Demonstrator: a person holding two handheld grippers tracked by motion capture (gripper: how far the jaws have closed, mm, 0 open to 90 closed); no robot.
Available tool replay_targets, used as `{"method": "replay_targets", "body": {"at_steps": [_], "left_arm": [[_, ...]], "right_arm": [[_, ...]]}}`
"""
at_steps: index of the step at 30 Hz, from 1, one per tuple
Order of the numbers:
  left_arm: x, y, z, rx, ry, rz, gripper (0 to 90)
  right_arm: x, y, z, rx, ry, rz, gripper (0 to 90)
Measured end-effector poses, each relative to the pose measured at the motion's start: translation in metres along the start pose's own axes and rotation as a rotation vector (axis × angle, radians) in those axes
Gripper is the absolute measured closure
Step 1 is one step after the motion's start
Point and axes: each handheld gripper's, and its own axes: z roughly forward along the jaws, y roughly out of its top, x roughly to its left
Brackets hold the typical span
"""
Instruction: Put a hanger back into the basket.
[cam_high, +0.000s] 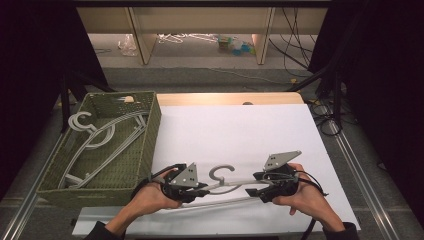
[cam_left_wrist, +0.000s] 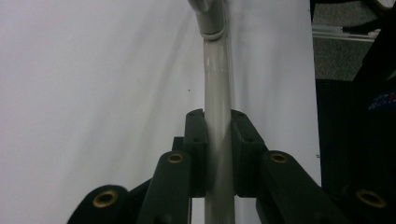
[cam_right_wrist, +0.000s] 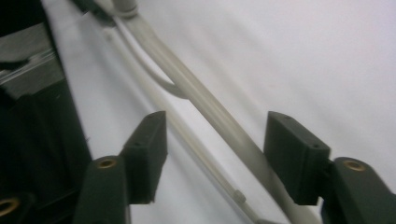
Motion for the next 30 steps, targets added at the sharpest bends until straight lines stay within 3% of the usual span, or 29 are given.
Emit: {"method": "replay_targets", "body": {"at_steps": [1, 2, 4, 9, 15, 20, 25, 30], "left_arm": [[0.002, 0.0, -0.002, 0.0, 0.011, -0.033, 78.7], [0.002, 0.0, -0.002, 0.0, 0.011, -0.033, 78.7], [0.006, -0.002, -0.006, -0.022, 0.022, -0.09, 78.8], [0.011, -0.003, -0.015, -0.032, 0.062, -0.116, 78.8], [0.017, -0.003, -0.031, -0.056, 0.103, -0.154, 78.8], [0.021, -0.007, -0.04, -0.076, 0.117, -0.214, 78.8], [0.024, -0.008, -0.052, -0.09, 0.121, -0.214, 78.8], [0.028, -0.005, -0.066, -0.118, 0.141, -0.24, 78.8]], "right_arm": [[0.0, 0.002, -0.003, -0.001, -0.012, 0.009, 35.4], [0.0, 0.002, -0.003, -0.001, -0.012, 0.009, 35.4], [0.001, 0.005, -0.007, -0.056, -0.047, 0.027, 32.9], [0.005, 0.006, -0.012, -0.09, -0.09, 0.043, 32.6], [0.016, 0.004, -0.014, -0.118, -0.076, 0.026, 32.6], [0.02, -0.005, -0.012, -0.121, -0.074, 0.037, 32.4], [0.02, -0.014, -0.008, -0.103, -0.069, 0.049, 32.5], [0.021, -0.018, -0.008, -0.095, -0.062, 0.058, 32.5]]}}
